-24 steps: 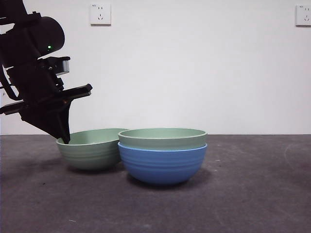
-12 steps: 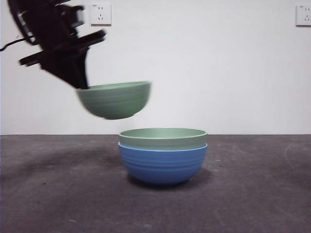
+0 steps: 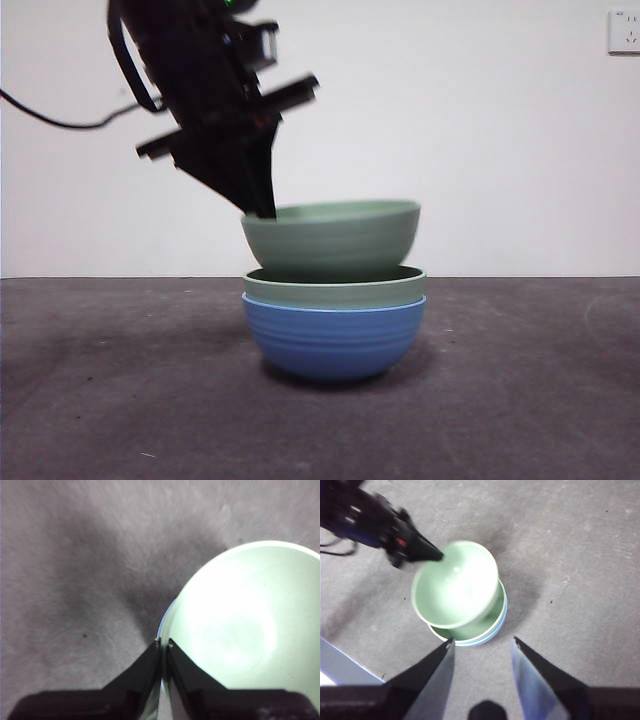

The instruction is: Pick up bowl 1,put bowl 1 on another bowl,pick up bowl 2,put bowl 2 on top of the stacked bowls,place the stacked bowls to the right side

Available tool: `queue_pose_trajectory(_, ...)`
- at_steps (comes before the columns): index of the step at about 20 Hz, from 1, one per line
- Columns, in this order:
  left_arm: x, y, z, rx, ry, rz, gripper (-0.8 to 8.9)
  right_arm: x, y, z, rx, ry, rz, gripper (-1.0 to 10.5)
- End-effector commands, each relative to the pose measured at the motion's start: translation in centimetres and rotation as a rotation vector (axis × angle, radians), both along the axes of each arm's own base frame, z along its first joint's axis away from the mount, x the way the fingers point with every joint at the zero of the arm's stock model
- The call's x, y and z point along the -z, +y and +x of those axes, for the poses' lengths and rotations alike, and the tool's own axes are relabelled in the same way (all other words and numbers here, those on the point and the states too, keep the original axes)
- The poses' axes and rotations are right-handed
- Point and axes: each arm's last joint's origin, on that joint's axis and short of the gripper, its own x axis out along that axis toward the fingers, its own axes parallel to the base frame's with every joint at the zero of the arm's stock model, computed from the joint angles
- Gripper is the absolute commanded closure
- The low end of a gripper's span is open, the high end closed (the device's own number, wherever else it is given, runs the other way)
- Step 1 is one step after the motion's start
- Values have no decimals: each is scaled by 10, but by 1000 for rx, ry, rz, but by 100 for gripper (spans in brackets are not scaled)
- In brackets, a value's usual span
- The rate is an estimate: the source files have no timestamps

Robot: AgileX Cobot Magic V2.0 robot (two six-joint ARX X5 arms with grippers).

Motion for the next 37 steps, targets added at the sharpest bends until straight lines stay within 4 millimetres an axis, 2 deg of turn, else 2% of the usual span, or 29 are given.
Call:
queue_pose_trajectory(1, 13, -7, 4, 15, 19, 20, 822, 1, 0, 0, 4, 4, 2, 757)
queue_pose_trajectory(5, 30, -11, 8, 20, 64, 49, 822, 1, 0, 0, 4, 4, 1, 757)
queue_pose_trajectory(8, 30, -17, 5, 44, 70, 34, 810, 1, 0, 0, 4, 4, 1, 756)
queue_pose_trajectory(9, 30, -17, 4, 51, 79, 25, 784, 1, 0, 0, 4, 4, 1, 756)
queue_pose_trajectory(12, 31, -15, 3, 49, 98, 39, 556, 1, 0, 0, 4, 4, 2, 756)
queue_pose_trajectory(13, 30, -15, 2, 49, 103, 42, 515, 1, 0, 0, 4, 4, 2, 756)
queue_pose_trajectory(17, 17, -10, -4, 46, 87, 37, 495, 1, 0, 0, 4, 5, 1, 750)
queue_pose_trajectory(20, -8, -4, -8, 41, 59, 21, 495, 4, 2, 4, 4, 19, -8, 731)
queue_pose_trajectory(23, -48, 5, -16, 46, 13, 13, 495, 12, 11, 17, 4, 70, -40, 501)
queue_pose_trajectory(27, -108, 19, -35, 51, -91, -13, 495, 34, 33, 51, 2, 146, -85, 492)
queue_pose_trajectory(32, -166, 43, -70, 57, -205, -51, 495, 80, 64, 102, 25, 253, -117, 495)
queue_pose_trajectory(37, -191, 65, -101, 55, -277, -100, 495, 133, 76, 141, 51, 416, -87, 501)
